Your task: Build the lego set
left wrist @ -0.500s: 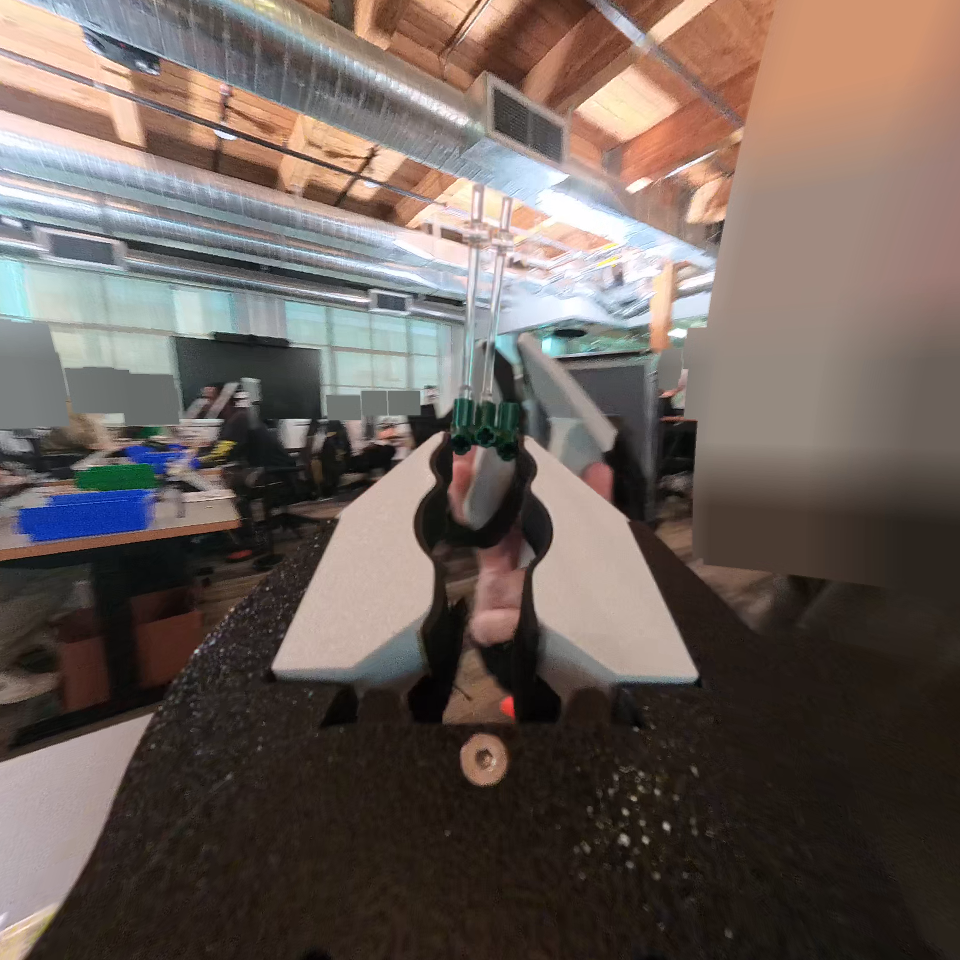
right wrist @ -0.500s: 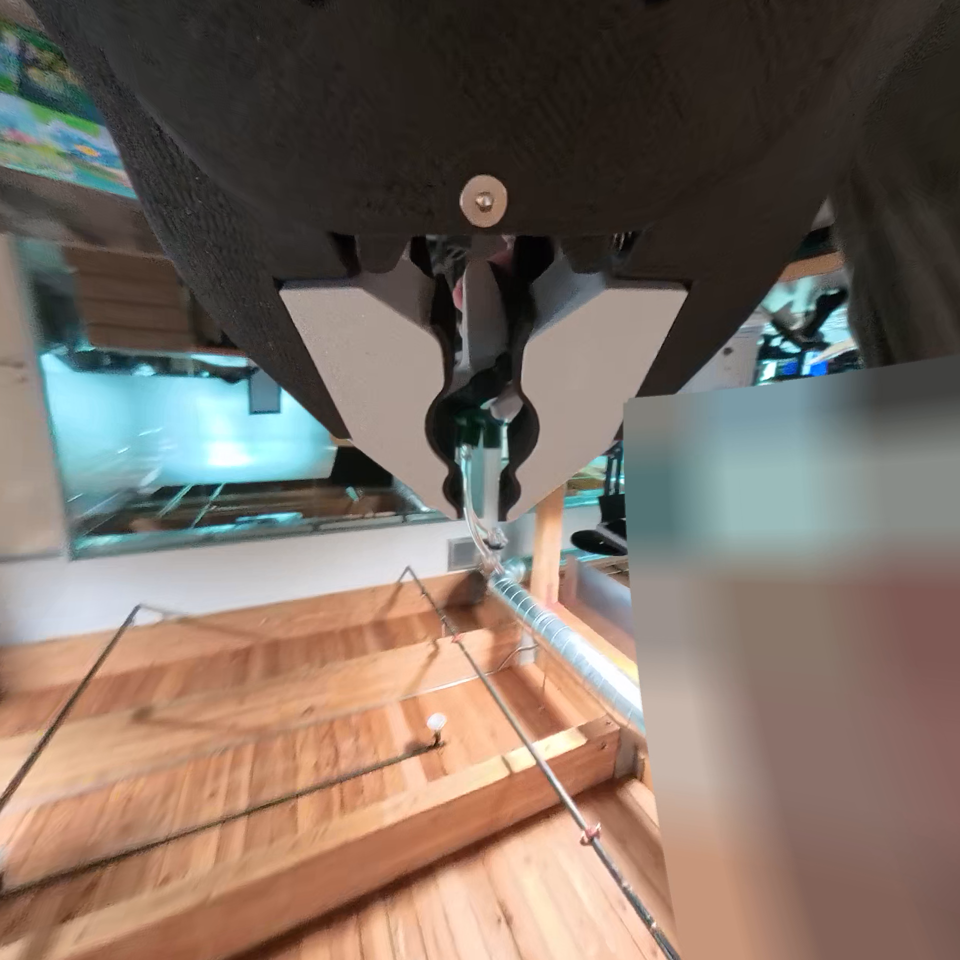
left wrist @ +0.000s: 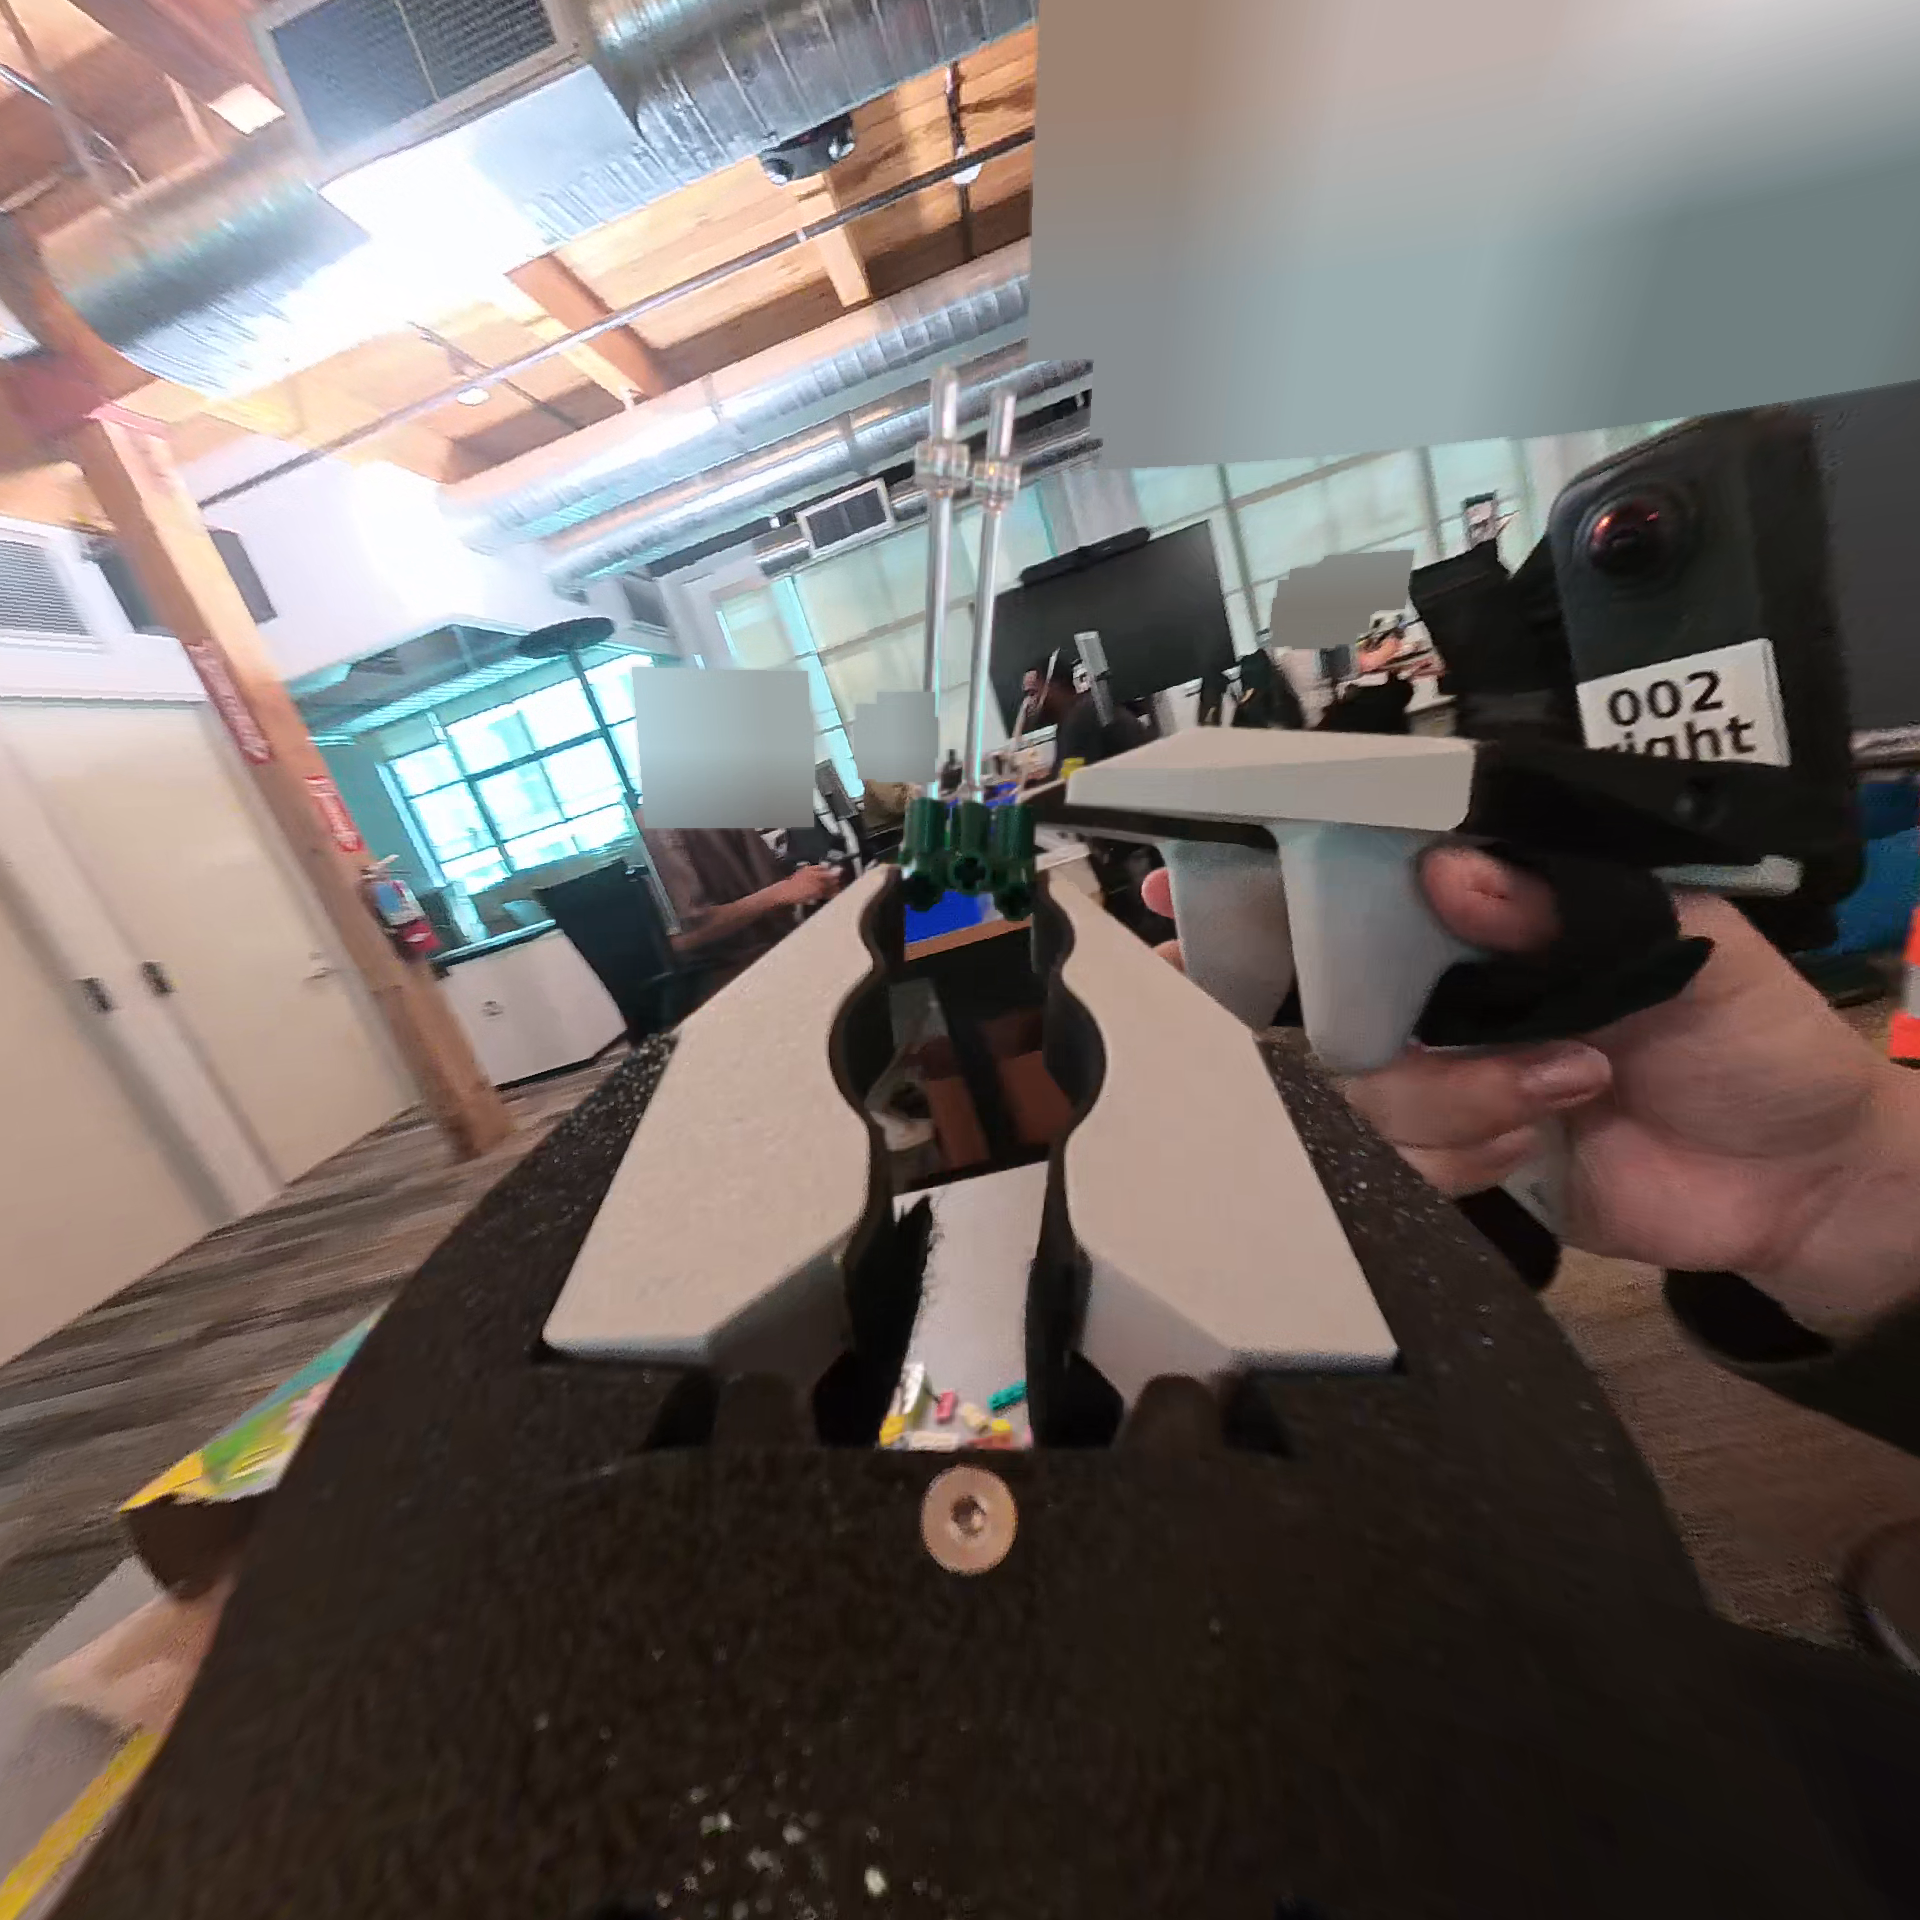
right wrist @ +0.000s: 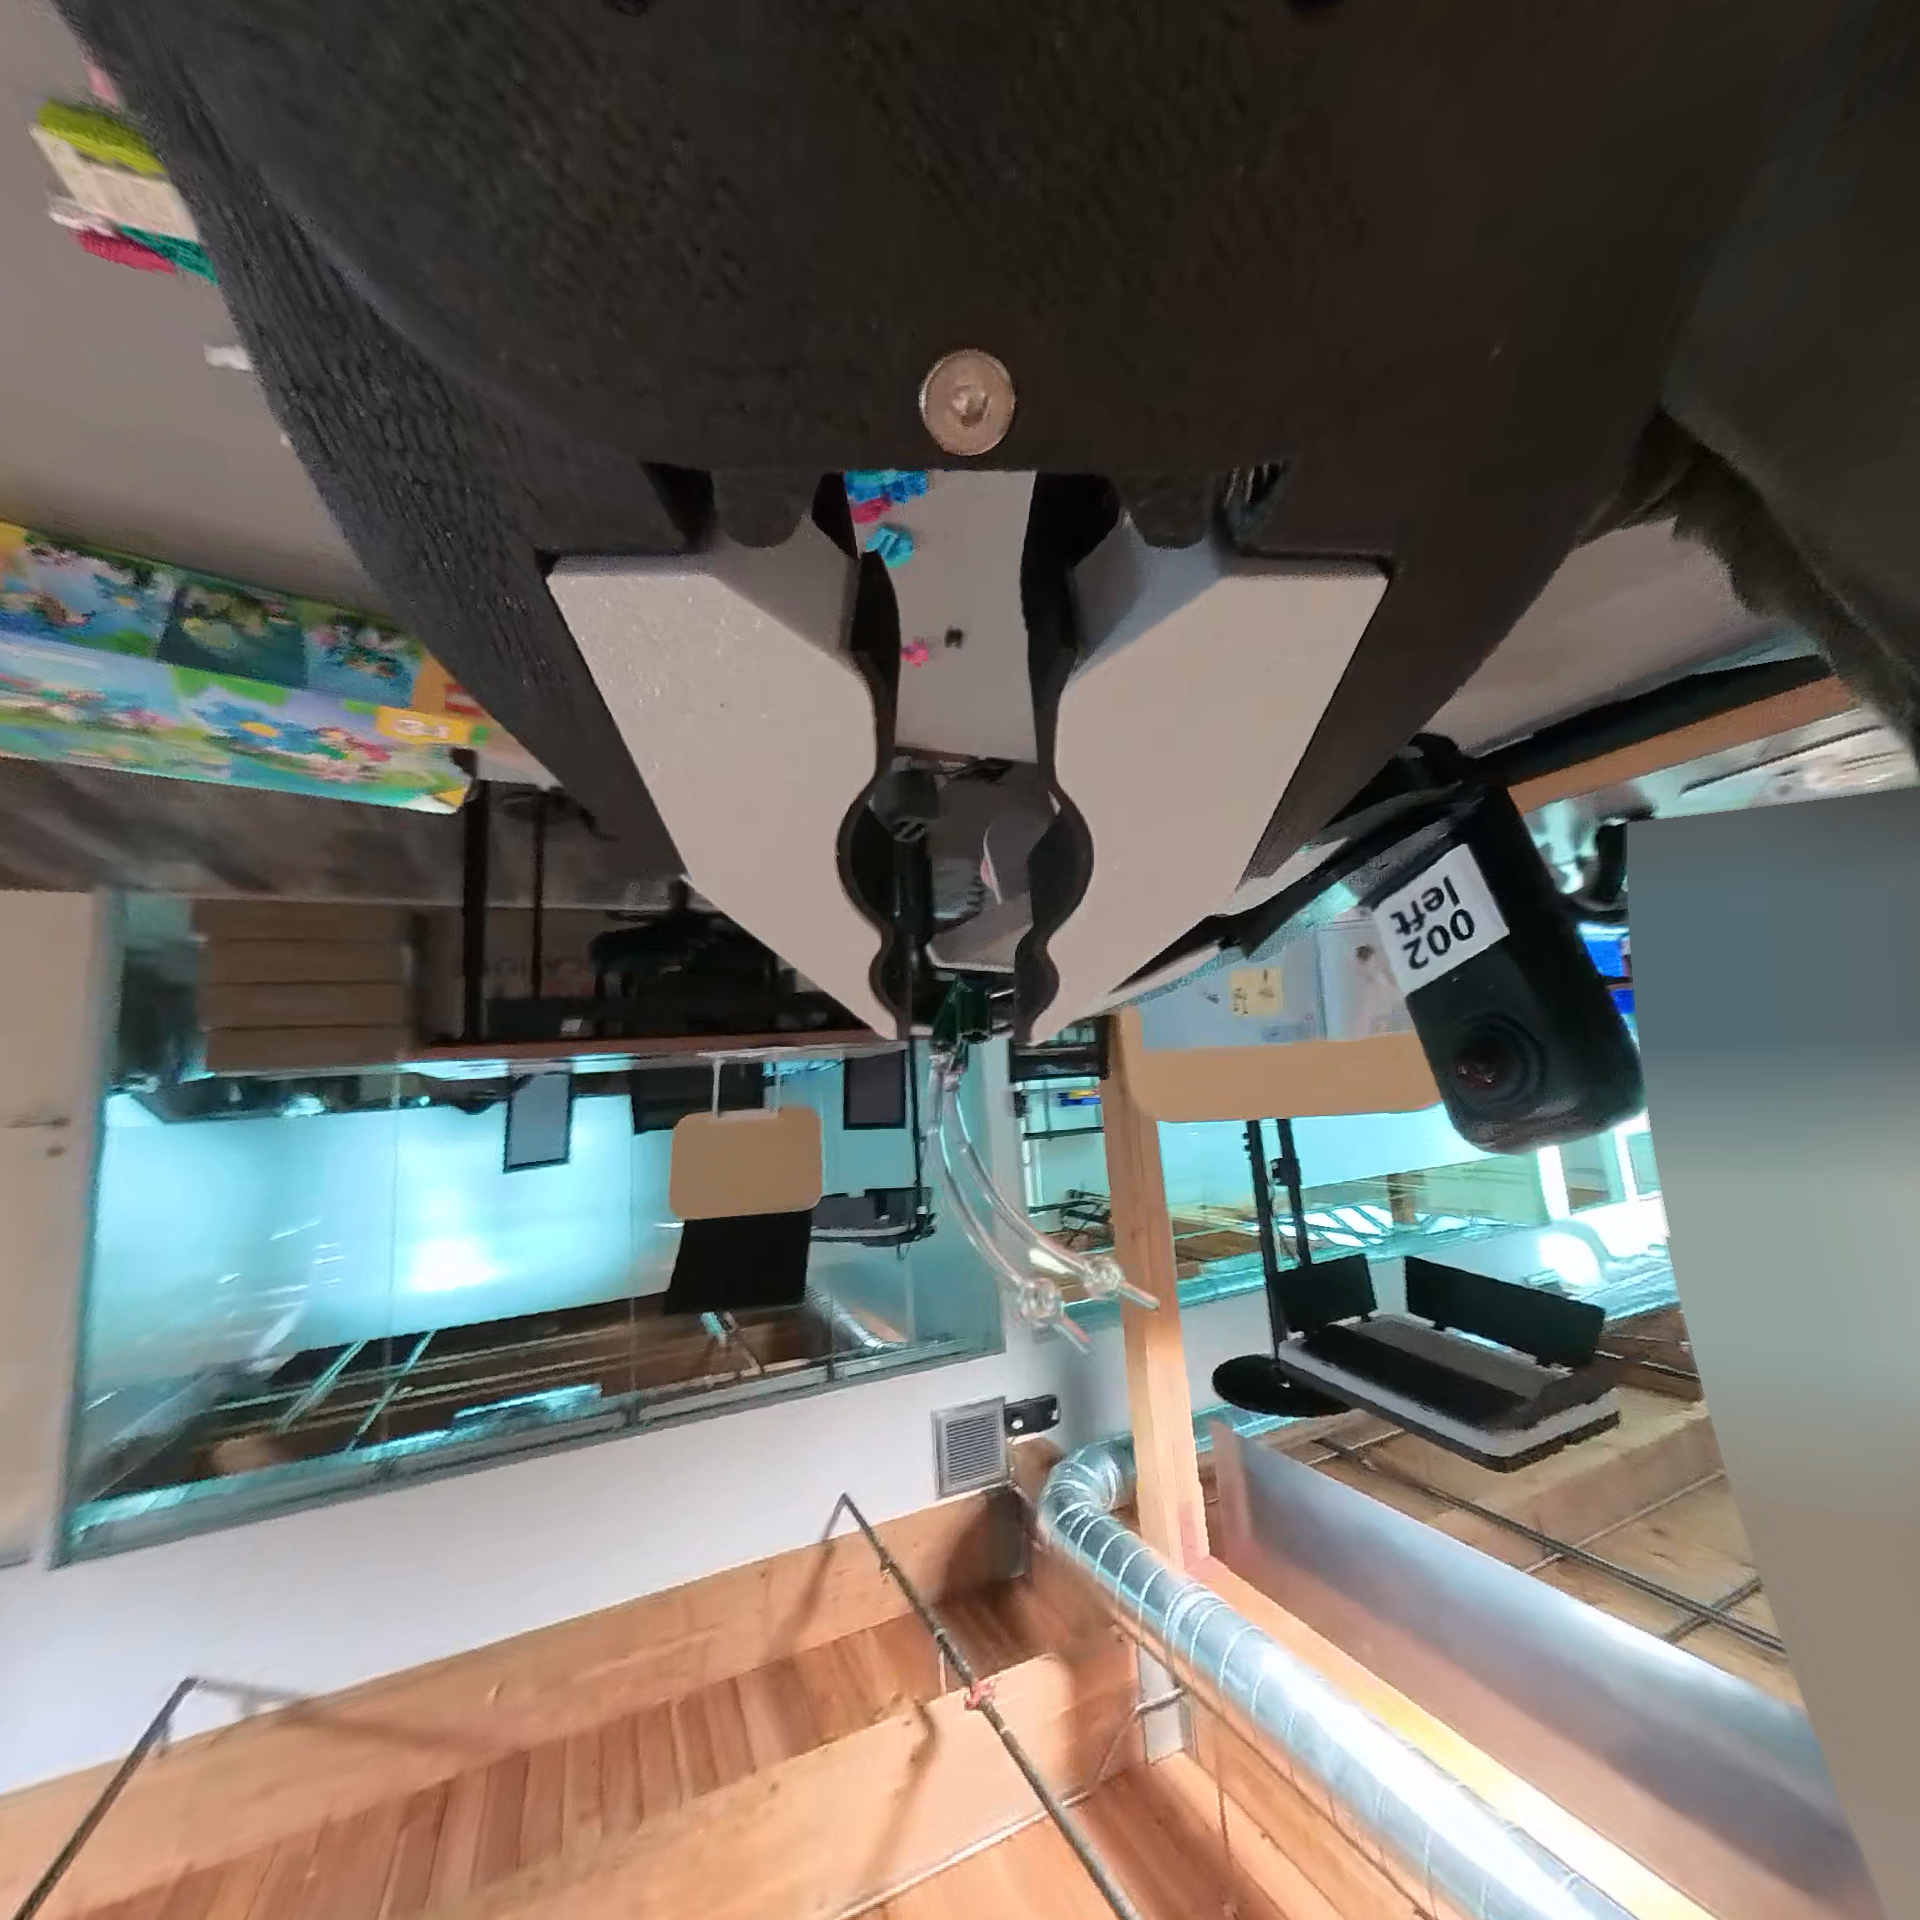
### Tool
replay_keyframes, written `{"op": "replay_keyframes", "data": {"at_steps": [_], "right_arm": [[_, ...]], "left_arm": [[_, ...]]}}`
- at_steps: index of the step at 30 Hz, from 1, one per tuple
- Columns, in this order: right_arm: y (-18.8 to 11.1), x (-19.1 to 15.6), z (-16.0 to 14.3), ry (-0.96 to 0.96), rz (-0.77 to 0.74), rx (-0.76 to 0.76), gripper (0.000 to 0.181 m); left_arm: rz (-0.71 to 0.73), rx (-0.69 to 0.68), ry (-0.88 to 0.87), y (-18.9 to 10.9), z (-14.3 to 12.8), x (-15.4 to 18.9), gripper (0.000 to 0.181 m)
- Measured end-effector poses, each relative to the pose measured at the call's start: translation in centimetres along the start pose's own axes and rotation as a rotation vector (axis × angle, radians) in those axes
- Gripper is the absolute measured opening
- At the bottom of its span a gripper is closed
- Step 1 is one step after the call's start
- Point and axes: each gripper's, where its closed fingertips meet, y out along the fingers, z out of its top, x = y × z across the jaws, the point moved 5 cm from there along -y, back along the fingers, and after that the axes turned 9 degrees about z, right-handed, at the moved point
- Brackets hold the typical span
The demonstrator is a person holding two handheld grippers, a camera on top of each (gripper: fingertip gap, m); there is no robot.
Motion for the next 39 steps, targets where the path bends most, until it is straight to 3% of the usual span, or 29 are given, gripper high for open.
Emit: {"op": "replay_keyframes", "data": {"at_steps": [7, 17, 23, 27, 30, 39], "right_arm": [[-1.4, -0.1, -0.2, 0.095, 0.04, -0.008, 0.017], [-5.4, -0.2, 2.0, 0.074, -0.077, -0.03, 0.006], [-5.4, -0.1, 1.7, 0.052, -0.129, -0.028, 0.006], [-4.7, -0.2, 1.2, 0.038, -0.085, -0.009, 0.006], [-4.0, -0.2, 1.0, 0.028, -0.038, 0.001, 0.005], [-2.9, -0.3, 0.2, -0.047, 0.037, -0.023, 0.006]], "left_arm": [[0.01, 0.0, 0.071, 0.4, 0.3, 1.6, 0.022], [-0.15, 0.049, -0.012, 2.9, 0.5, 5.6, 0.023], [-0.181, 0.044, -0.041, 3.1, 0.1, 5.6, 0.023], [-0.224, 0.043, -0.08, 2.5, 0.1, 4.8, 0.026], [-0.267, 0.027, -0.164, 1.5, 0.3, 4.1, 0.03], [-0.391, 0.029, -0.647, 0.4, 0.8, 0.7, 0.033]]}}
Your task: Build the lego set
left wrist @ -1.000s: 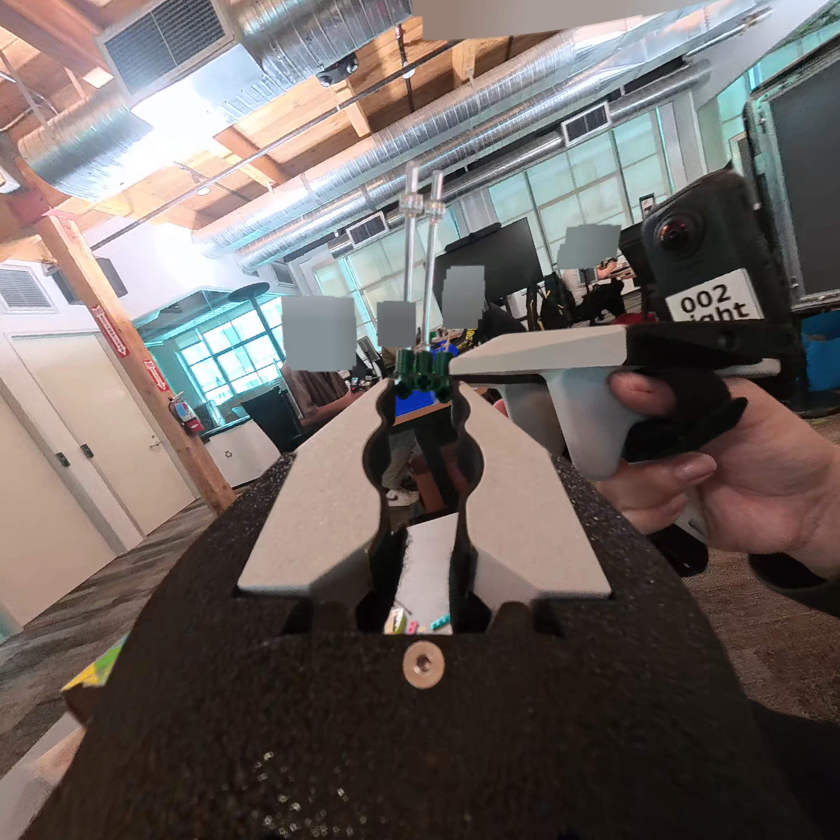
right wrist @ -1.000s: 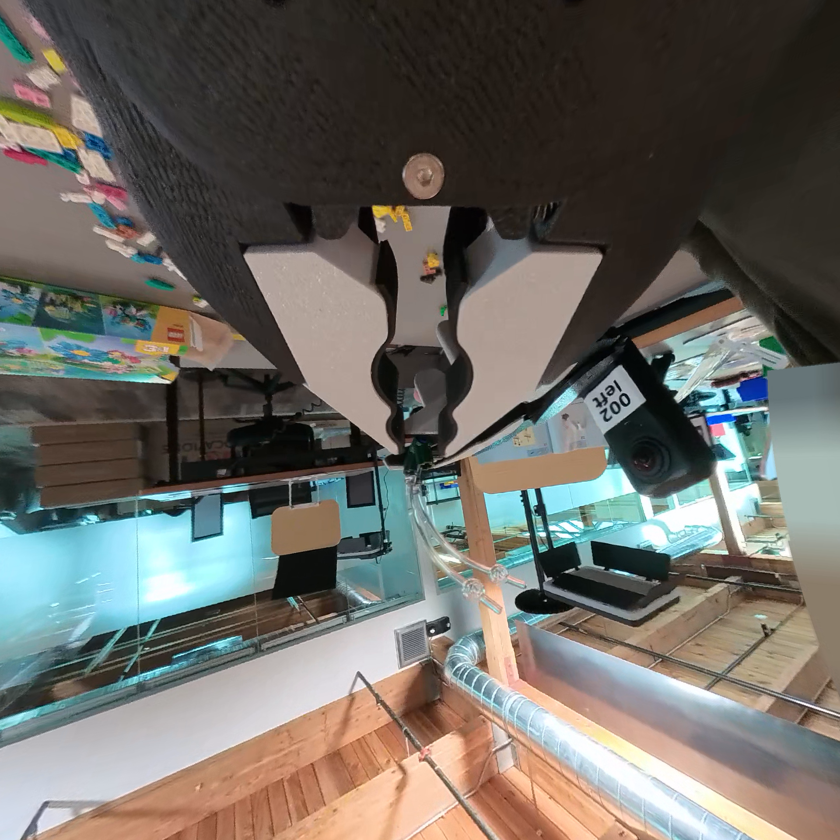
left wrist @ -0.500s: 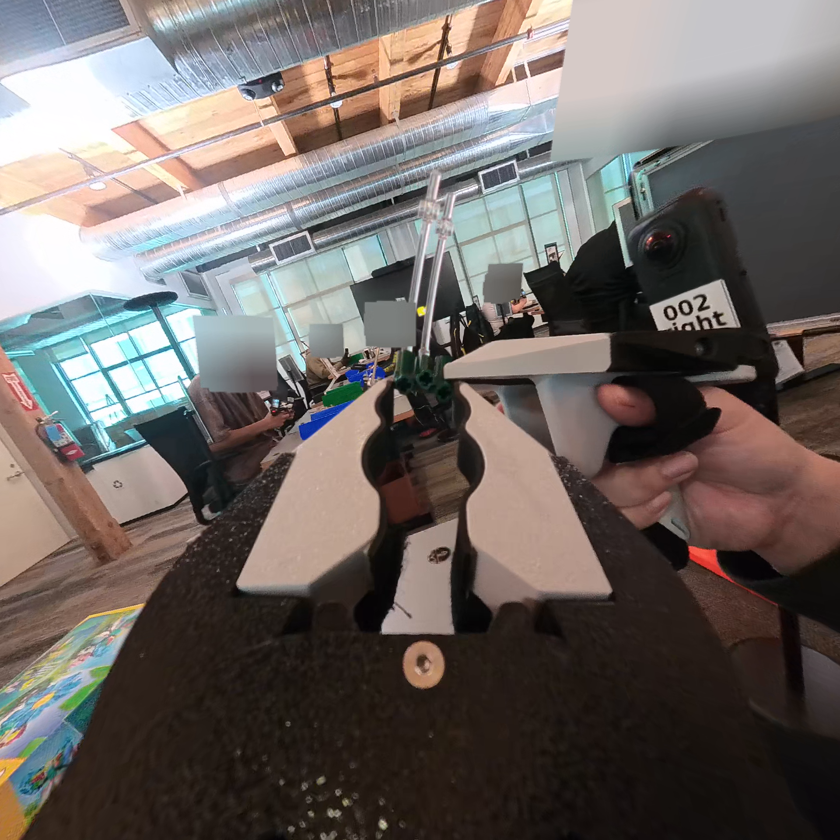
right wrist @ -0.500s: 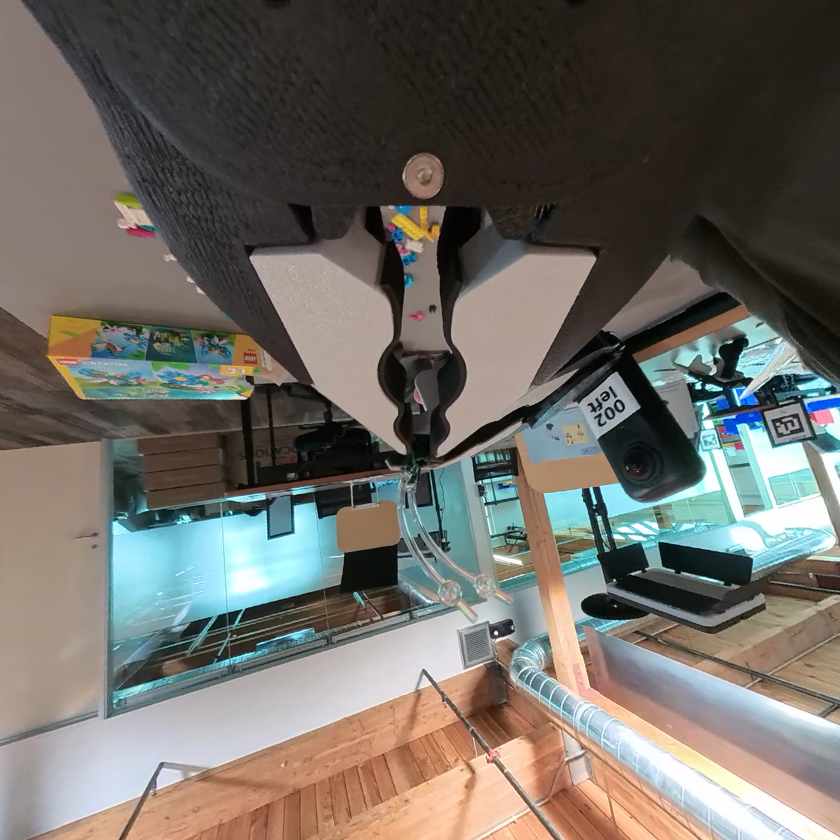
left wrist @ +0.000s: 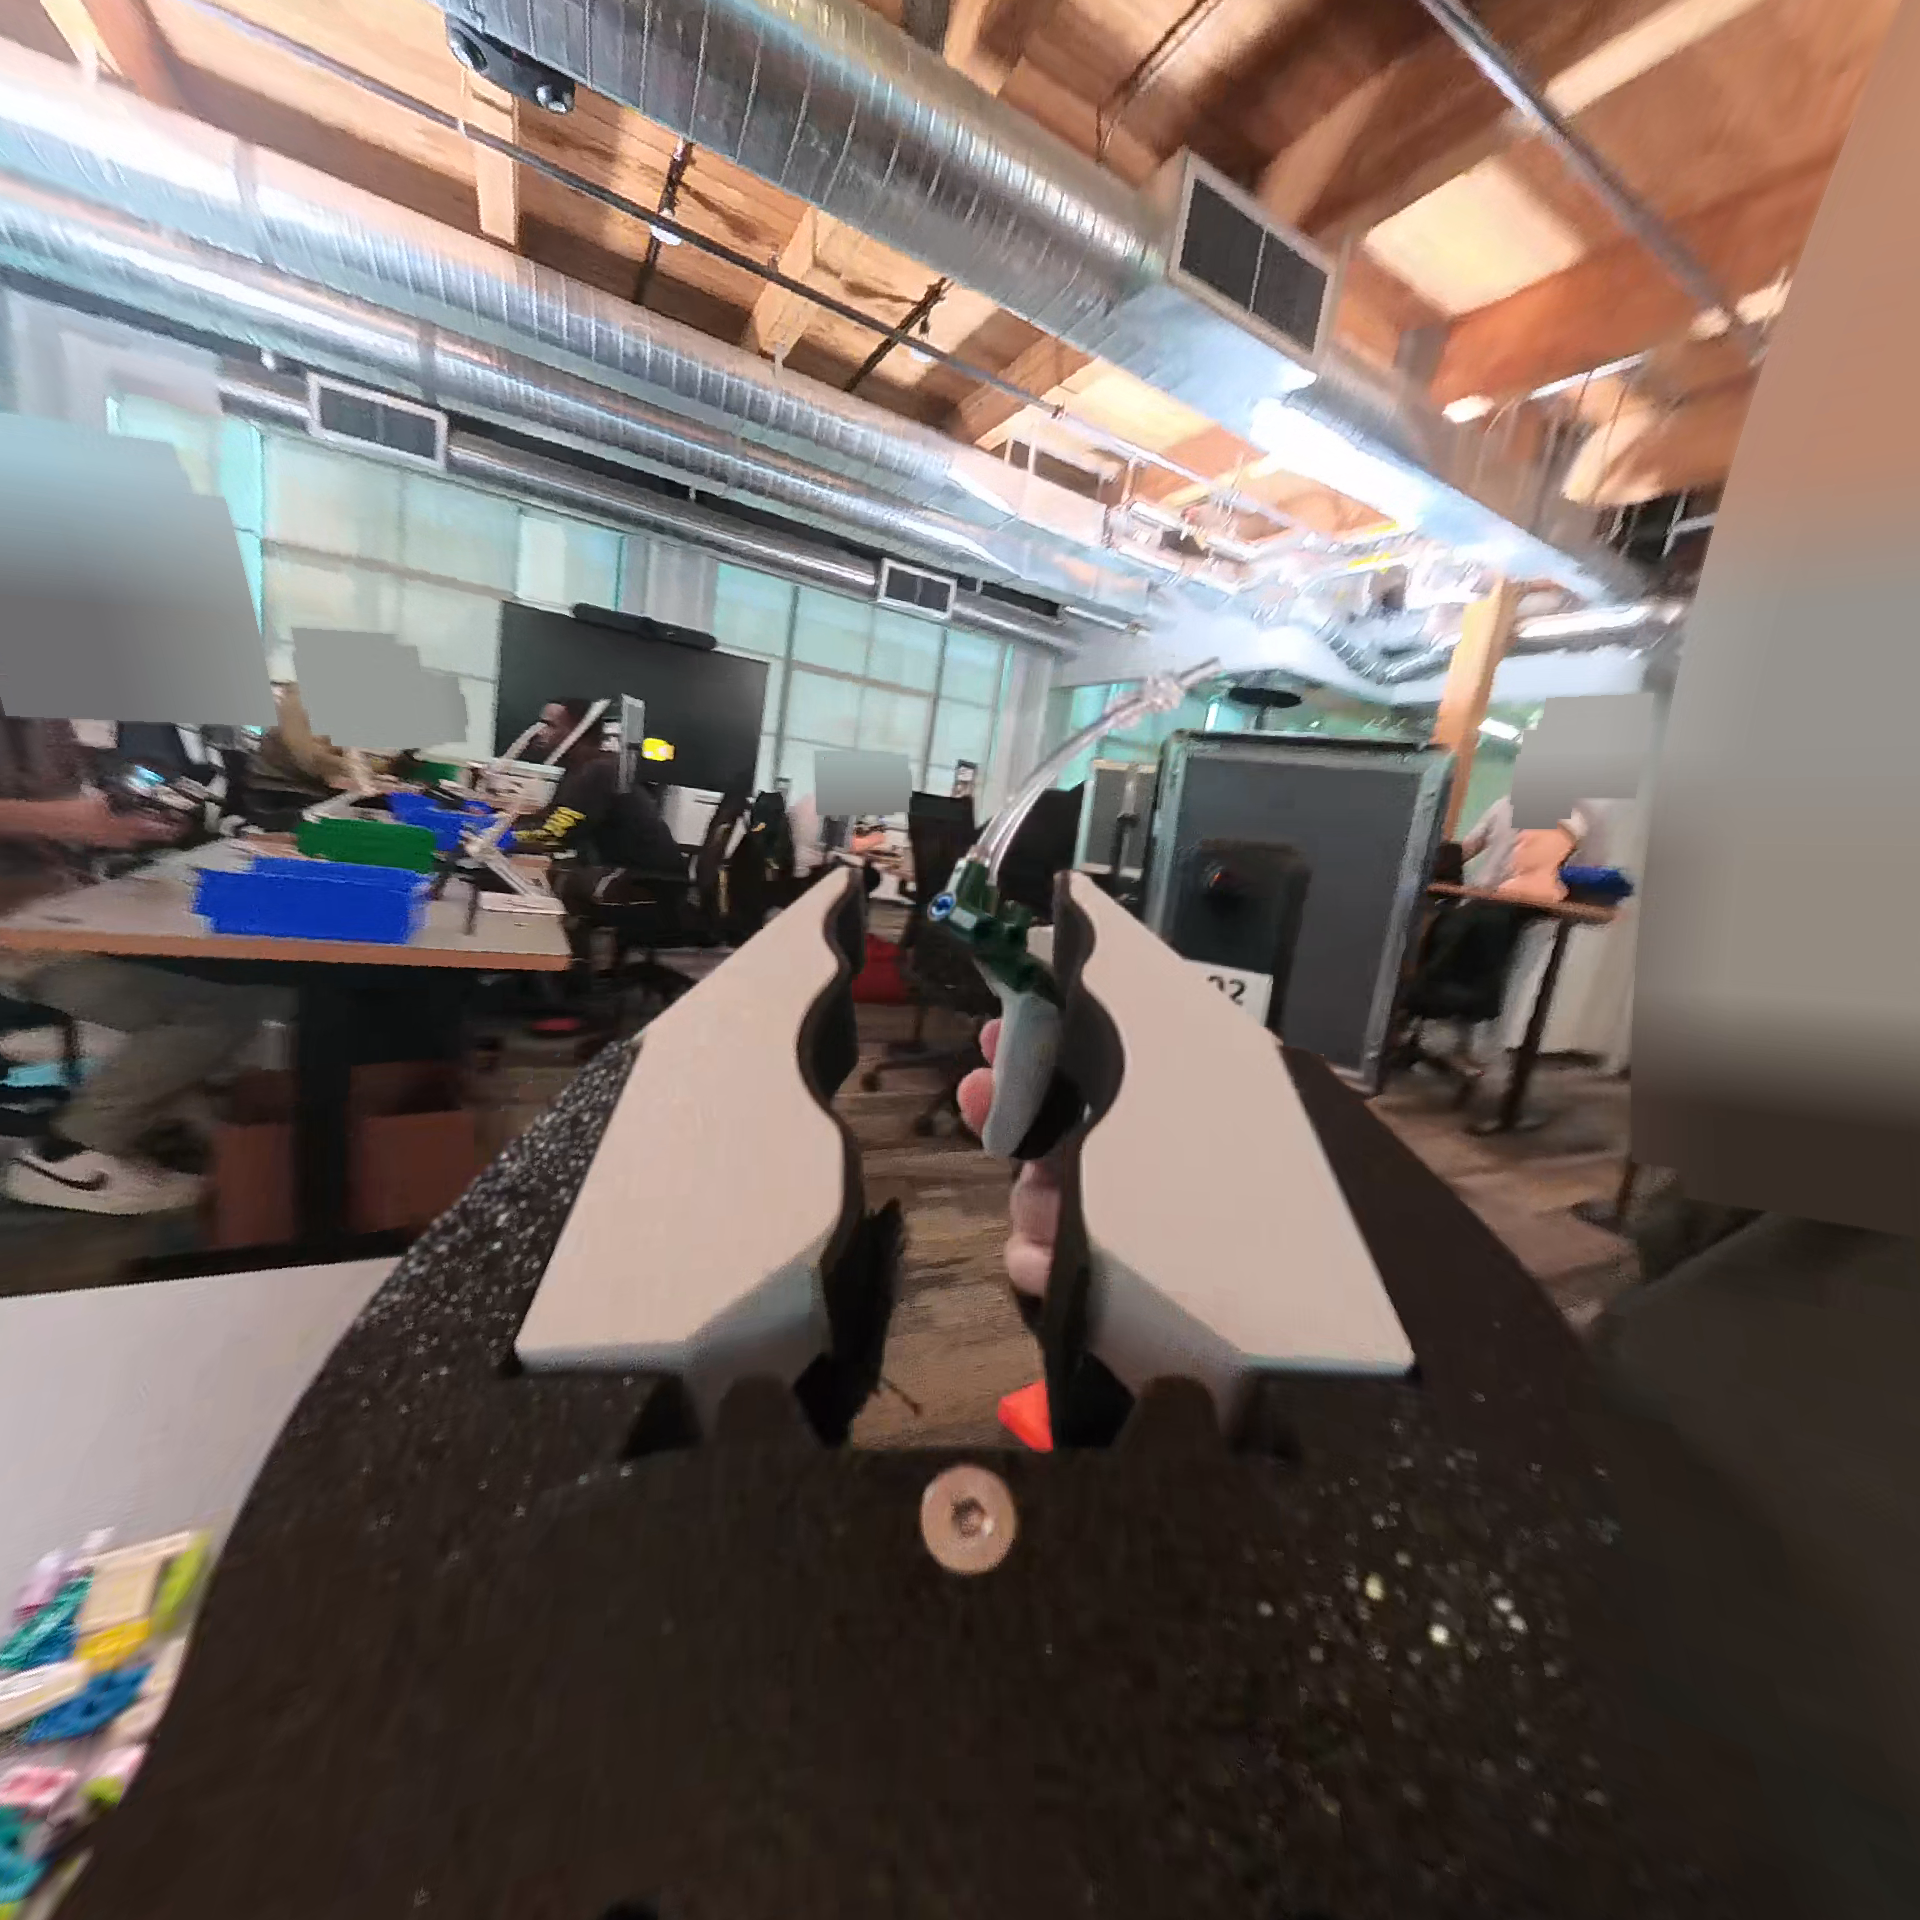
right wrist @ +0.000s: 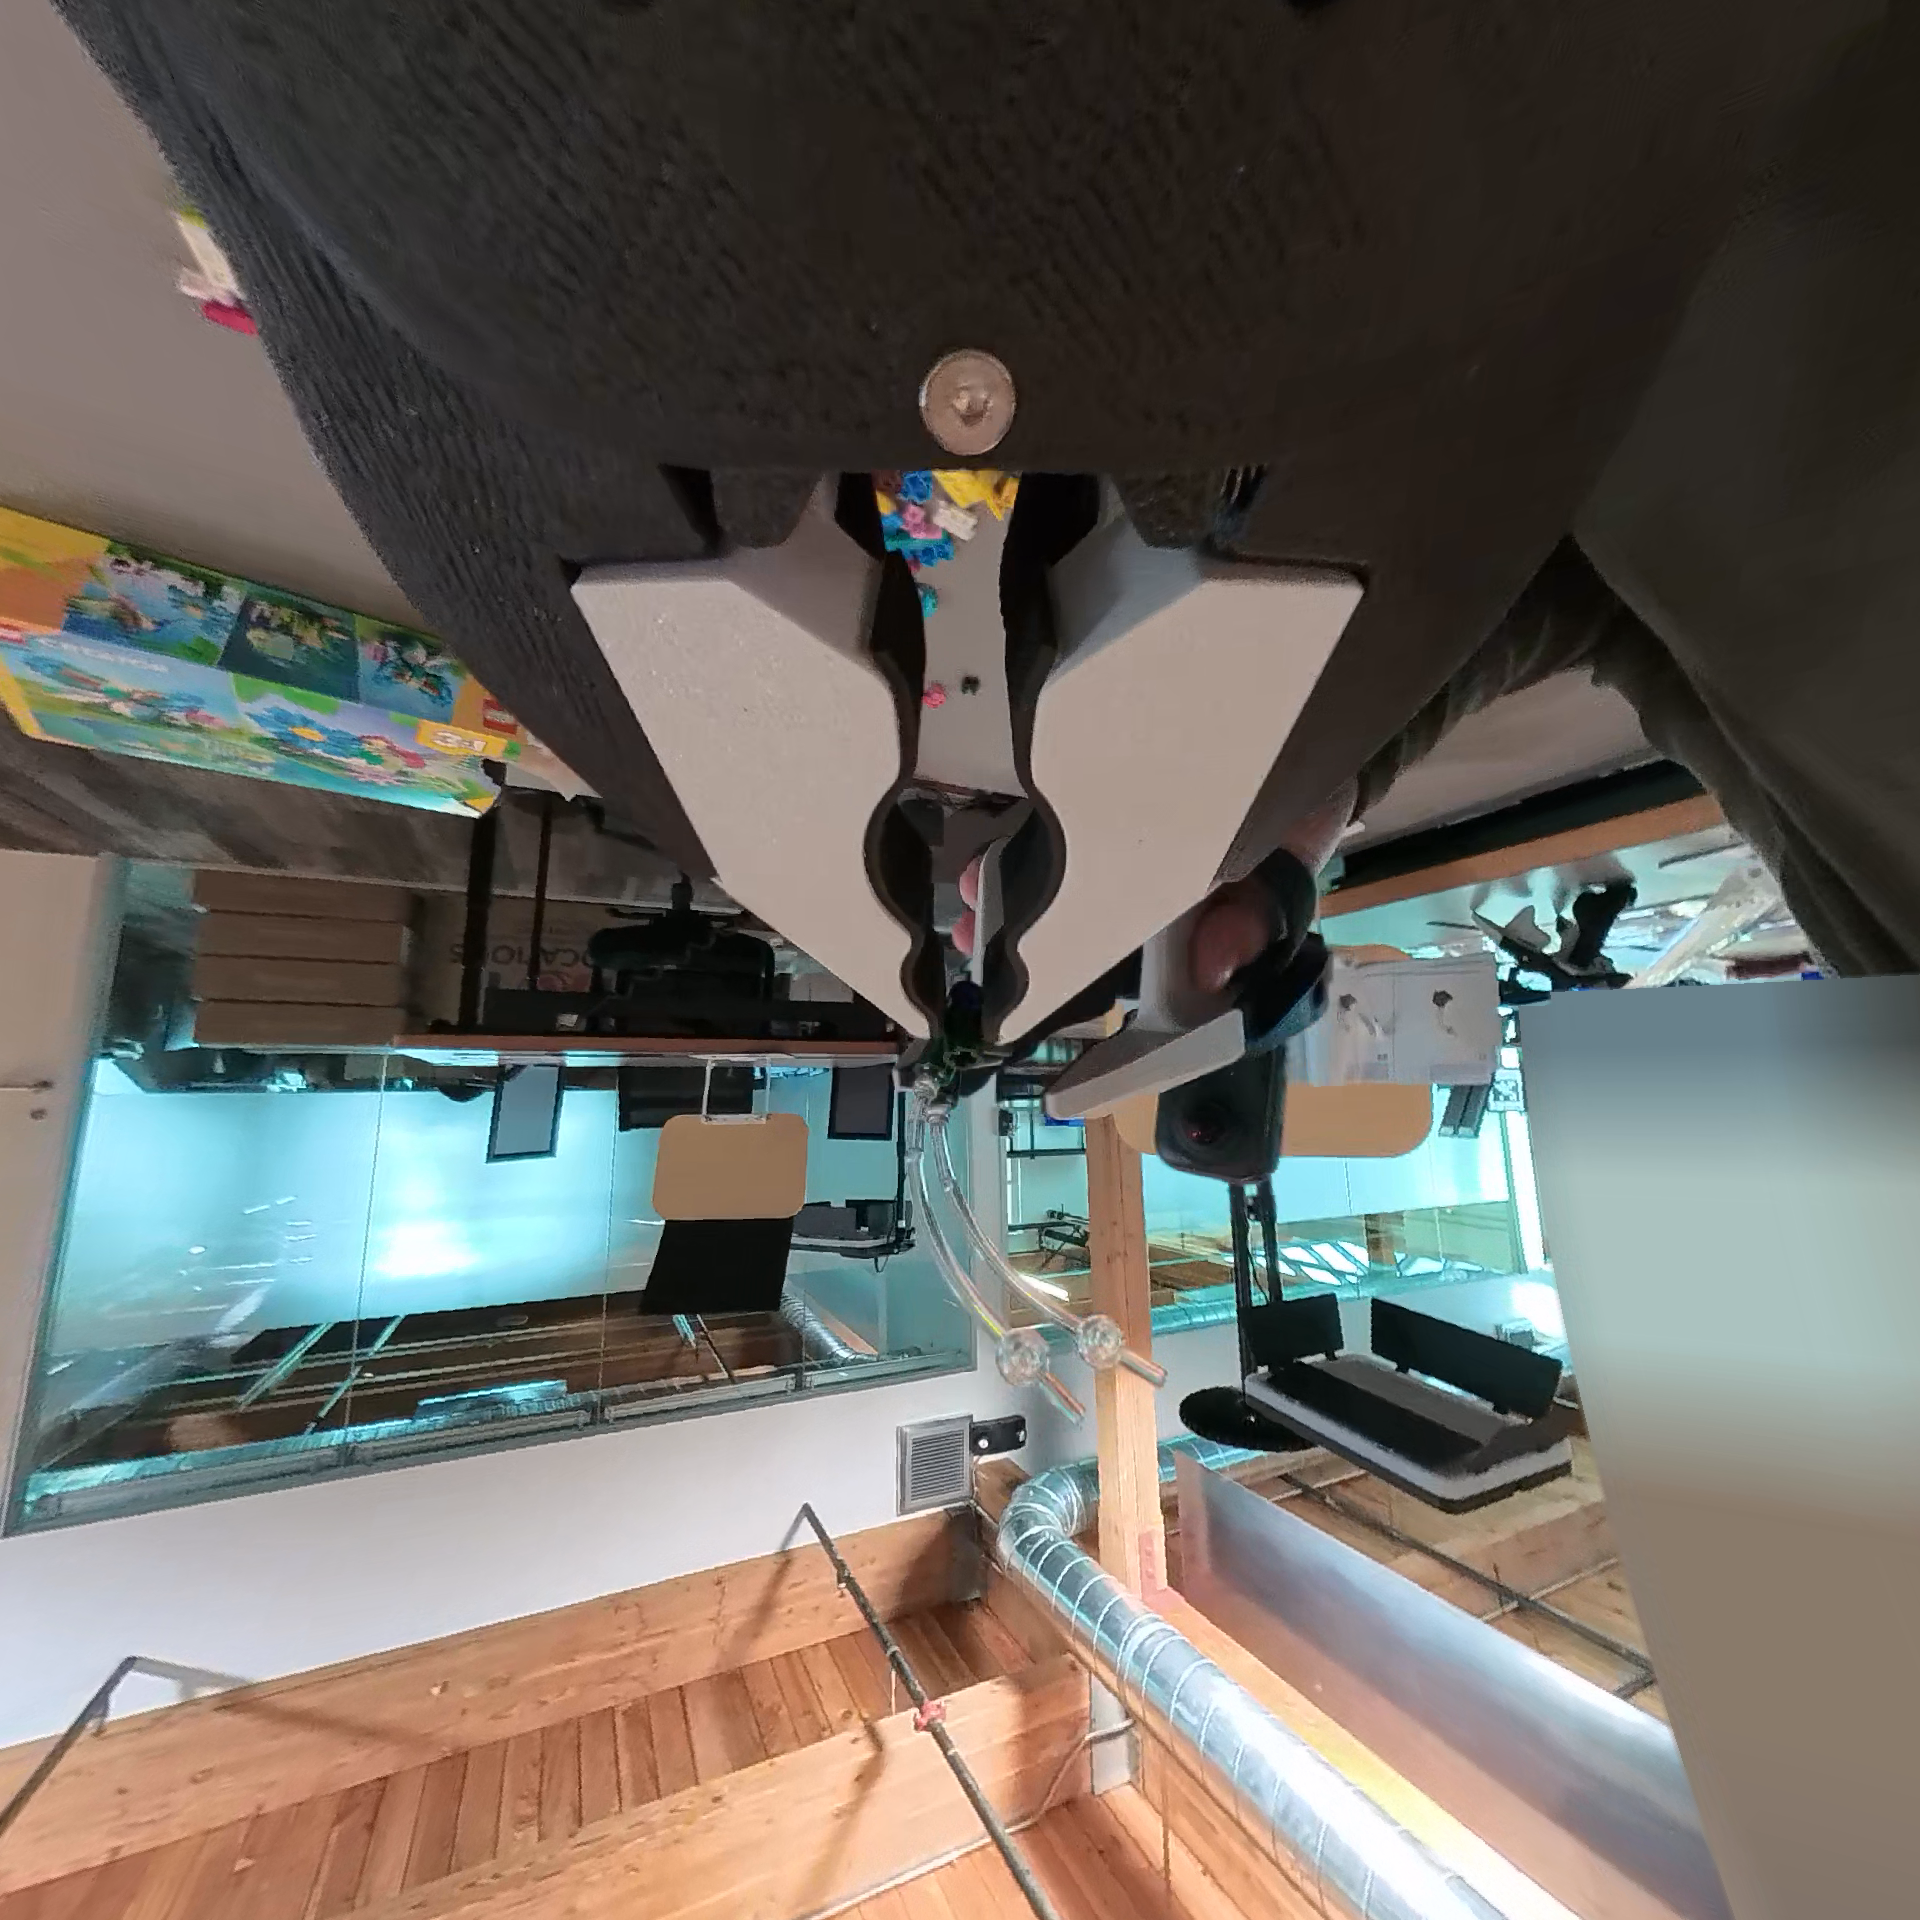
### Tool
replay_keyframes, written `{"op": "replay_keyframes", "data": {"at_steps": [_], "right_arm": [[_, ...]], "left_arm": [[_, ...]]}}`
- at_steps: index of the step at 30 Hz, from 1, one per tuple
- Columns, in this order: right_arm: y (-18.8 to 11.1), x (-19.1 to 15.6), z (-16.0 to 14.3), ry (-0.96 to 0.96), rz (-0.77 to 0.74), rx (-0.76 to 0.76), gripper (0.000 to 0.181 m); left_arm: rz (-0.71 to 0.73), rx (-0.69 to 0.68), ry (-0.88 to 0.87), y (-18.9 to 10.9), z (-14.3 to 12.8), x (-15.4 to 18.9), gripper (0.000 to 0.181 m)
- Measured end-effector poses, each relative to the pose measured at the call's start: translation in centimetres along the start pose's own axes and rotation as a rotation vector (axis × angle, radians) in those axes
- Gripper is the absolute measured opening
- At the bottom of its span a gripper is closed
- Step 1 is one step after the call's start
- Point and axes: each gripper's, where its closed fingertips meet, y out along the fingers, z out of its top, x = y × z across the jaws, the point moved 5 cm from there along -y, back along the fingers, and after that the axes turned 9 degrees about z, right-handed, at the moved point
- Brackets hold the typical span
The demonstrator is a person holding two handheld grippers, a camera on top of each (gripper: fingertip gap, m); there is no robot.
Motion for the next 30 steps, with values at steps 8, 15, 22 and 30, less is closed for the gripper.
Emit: {"op": "replay_keyframes", "data": {"at_steps": [8, 15, 22, 30], "right_arm": [[0.1, -0.2, -0.3, -0.019, 0.019, -0.005, 0.006], [0.4, 0.5, -1.3, 0.329, 0.087, 0.103, 0.006], [0.8, 0.8, -2.2, 0.665, 0.167, 0.228, 0.006], [0.9, 0.4, -1.7, 0.325, 0.024, 0.121, 0.005]], "left_arm": [[-0.036, -0.067, -0.076, 0.6, -0.9, -0.1, 0.024], [-0.036, -0.077, -0.04, 0.1, -0.9, -0.3, 0.012], [-0.058, -0.032, -0.023, -0.4, -1.0, -0.6, 0.011], [-0.018, -0.041, -0.062, -0.5, -1.2, -0.9, 0.01]]}}
